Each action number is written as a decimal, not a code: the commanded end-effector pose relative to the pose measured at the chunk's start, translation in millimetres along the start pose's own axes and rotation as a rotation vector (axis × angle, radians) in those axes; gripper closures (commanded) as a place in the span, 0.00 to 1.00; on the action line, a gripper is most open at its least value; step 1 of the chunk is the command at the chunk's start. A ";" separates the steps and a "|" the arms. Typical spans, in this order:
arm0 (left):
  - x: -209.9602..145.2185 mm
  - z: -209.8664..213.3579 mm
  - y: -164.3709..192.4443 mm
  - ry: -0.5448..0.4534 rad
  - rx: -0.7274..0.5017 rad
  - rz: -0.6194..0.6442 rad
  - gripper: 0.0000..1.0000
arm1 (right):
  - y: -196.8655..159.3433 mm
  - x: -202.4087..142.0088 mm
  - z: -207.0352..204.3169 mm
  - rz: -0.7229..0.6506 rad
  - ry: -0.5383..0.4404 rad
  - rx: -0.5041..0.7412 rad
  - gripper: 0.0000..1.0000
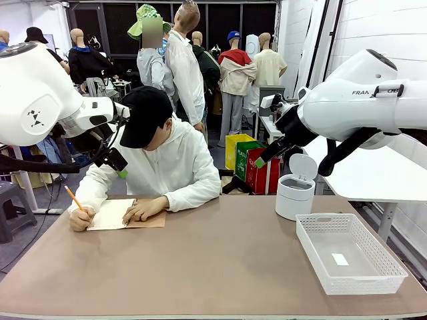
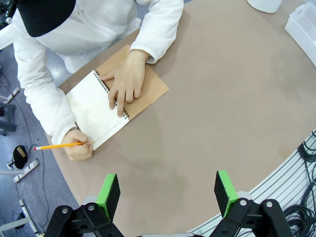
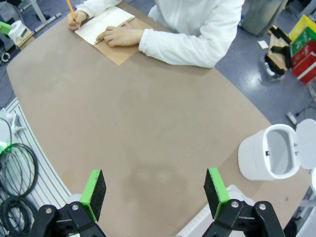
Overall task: Sort the paper based on its condition.
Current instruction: If a person hands you a paper, place it in the Organizing basket , and if it's crumpled, put it in the Trash can.
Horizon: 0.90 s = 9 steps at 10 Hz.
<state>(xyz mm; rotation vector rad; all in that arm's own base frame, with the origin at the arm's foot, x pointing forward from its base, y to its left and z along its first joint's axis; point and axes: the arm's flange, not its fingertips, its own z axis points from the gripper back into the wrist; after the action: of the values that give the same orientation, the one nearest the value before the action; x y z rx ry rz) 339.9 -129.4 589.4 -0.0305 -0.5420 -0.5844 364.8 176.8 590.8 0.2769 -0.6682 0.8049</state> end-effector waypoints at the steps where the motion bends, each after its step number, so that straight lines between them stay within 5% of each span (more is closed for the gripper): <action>1: -0.1 1.0 0.8 -0.003 0.001 -0.004 0.00 | 0.3 0.0 -0.7 -0.001 -0.001 0.007 0.00; 9: -0.1 1.0 0.8 -0.003 0.001 -0.004 0.00 | 0.3 0.0 -0.7 -0.001 -0.001 0.007 0.00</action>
<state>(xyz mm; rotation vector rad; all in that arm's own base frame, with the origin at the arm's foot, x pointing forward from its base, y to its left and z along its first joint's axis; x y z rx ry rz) 339.9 -129.4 589.4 -0.0306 -0.5420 -0.5844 364.8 176.8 590.8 0.2769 -0.6682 0.8049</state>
